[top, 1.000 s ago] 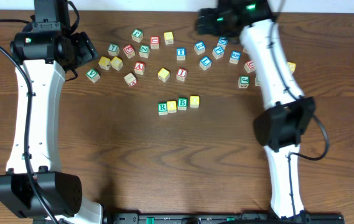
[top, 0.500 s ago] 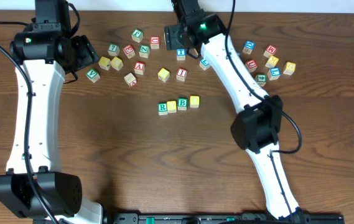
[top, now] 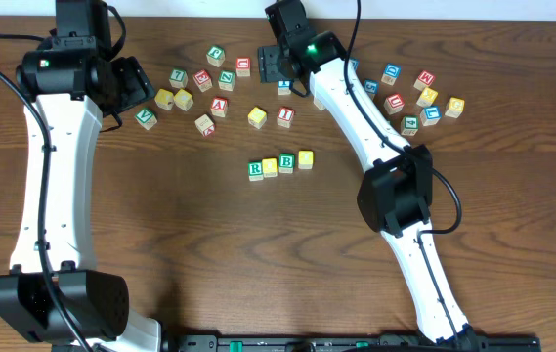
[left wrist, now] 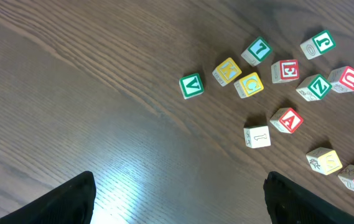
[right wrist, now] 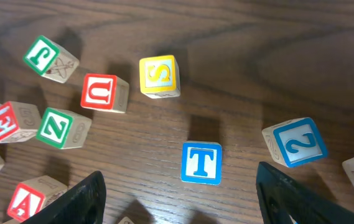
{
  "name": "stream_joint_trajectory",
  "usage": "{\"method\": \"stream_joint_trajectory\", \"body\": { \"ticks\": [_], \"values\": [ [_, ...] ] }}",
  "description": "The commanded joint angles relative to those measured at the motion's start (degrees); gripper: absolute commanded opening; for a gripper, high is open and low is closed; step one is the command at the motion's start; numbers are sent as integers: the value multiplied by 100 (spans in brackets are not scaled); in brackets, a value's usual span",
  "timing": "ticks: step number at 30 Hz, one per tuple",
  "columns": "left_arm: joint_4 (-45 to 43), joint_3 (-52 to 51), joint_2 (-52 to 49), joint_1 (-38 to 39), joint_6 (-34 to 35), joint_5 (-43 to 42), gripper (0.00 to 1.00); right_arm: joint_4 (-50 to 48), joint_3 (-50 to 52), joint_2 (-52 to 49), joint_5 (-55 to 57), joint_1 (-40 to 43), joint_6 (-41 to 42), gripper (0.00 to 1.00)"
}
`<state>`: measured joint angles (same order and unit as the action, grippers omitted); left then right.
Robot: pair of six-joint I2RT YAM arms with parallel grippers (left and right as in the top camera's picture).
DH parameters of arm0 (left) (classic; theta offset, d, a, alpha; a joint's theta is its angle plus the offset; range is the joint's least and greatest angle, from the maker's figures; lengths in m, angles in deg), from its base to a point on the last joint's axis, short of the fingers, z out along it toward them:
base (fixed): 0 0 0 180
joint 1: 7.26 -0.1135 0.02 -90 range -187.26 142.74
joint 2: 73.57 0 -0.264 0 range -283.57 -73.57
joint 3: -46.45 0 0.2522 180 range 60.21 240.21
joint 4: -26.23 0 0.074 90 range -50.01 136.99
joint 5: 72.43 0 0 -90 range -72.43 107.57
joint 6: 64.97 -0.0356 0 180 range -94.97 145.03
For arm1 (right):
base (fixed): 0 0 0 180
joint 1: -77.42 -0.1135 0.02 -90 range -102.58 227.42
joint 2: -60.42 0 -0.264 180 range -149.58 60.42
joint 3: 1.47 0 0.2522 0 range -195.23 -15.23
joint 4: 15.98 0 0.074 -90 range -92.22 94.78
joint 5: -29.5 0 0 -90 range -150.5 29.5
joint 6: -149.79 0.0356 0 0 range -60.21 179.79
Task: Spell out ROBOT
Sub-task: 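Move the right gripper over the cluster toward the blue T block, then lower the right gripper onto the blue T block and grasp it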
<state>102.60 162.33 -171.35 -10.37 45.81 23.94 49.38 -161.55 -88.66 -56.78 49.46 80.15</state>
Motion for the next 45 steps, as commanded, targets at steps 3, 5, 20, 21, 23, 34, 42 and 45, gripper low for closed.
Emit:
{"method": "stream_joint_trajectory", "body": {
  "ticks": [3,5,20,21,23,34,42,45],
  "values": [
    [9,-66,-72,-9,26,74,86,-4,-50,-267,96,22,83,72],
    [11,-66,-72,-9,24,74,86,-7,-31,-280,142,22,85,71],
    [13,-66,-72,-9,26,74,86,-442,562,-280,219,17,85,60],
    [11,-66,-72,-9,26,74,86,-448,584,-280,223,17,85,59],
    [13,-66,-72,-9,26,74,86,-461,625,-280,240,17,85,58],
    [17,-66,-72,-9,26,74,86,-472,651,-293,286,17,85,49],
    [39,-66,-72,-9,26,74,86,-643,667,-446,323,15,85,48],
    [52,-66,-72,-9,26,74,86,-708,667,-540,321,17,83,48]
  ]
}}
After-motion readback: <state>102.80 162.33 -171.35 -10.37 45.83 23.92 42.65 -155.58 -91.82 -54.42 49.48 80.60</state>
